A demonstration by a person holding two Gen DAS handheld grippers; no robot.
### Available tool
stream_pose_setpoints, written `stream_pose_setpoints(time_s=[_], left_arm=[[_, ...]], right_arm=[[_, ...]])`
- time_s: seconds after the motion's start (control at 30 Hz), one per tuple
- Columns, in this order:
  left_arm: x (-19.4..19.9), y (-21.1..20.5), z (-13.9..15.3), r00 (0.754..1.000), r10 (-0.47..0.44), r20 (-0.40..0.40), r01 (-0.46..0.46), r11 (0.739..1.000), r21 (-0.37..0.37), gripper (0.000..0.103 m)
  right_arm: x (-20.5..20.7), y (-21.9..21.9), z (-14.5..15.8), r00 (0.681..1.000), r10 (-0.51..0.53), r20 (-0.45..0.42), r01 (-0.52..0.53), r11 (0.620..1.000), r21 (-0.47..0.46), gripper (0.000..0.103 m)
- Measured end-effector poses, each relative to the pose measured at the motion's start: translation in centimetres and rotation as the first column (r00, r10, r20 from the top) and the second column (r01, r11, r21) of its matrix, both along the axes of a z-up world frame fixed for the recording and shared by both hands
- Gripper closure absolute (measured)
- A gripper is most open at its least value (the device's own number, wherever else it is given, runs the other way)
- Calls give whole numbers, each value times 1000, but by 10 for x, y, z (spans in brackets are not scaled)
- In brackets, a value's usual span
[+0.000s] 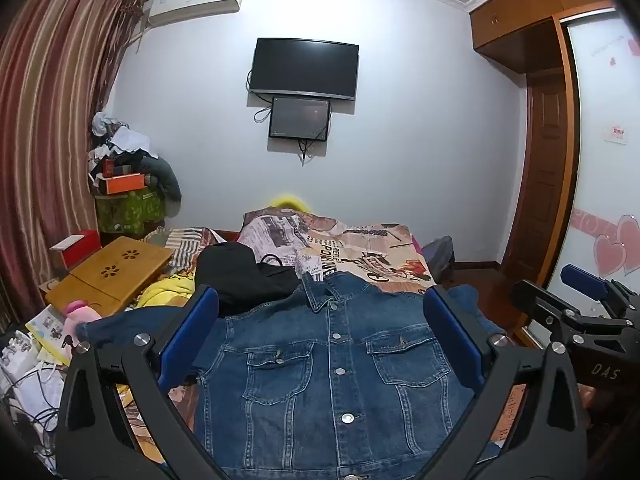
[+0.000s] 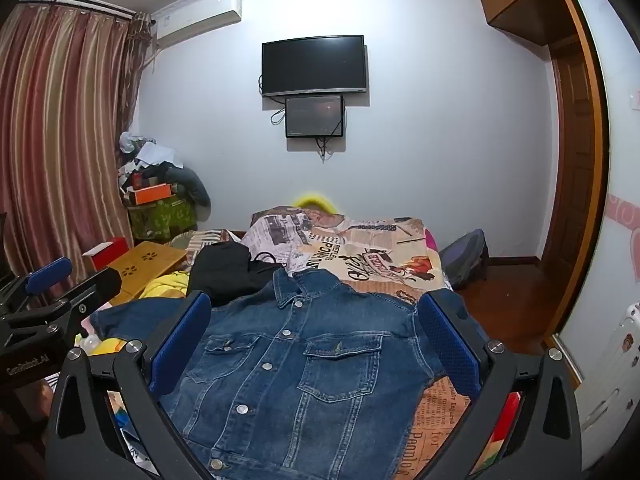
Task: Fold large clothes
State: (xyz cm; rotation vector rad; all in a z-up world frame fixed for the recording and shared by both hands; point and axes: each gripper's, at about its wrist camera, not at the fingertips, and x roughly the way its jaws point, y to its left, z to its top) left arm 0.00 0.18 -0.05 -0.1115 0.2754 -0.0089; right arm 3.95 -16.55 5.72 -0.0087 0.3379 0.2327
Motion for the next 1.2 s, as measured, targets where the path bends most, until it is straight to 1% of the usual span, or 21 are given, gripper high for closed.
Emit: stream_pose_setpoints(time_s=[0.13,0.17,0.23,0.33,0.37,0.63,0.67,0.97,1.2], left_arm=[[-2,3,0,1000,-24,-14,23,999,-22,0],[2,8,-1,999,30,-9,-31,999,-15,0],[1,11,-1,999,36,-2,-36,999,-18,0],[2,4,-4,999,46,3,-46,999,6,0],[3,3,-4,999,45,3,-45,999,7,0],[5,1,-7,999,41,-6,-40,999,9,0],[5,4,-3,999,40,-6,-40,999,5,0],[10,5,-5,999,42,-17,-42,999,6,0],[6,2,-1,999,39,-11,-39,999,15,0]], right_arm=[[0,1,0,1000,-1,-2,1,1000,0,0],[0,0,0,1000,-1,-4,1,1000,0,0],[1,0,-1,1000,-2,-7,2,1000,2,0],[1,5,1,1000,-1,-5,1,1000,-7,0],[0,8,-4,1000,-1,-4,1,1000,-10,0],[3,7,-3,1000,3,-12,-3,1000,-22,0],[3,7,-3,1000,4,-12,-4,1000,-21,0],[3,9,-4,1000,4,-15,-4,1000,-22,0],[4,9,-5,1000,5,-18,-5,1000,-25,0]])
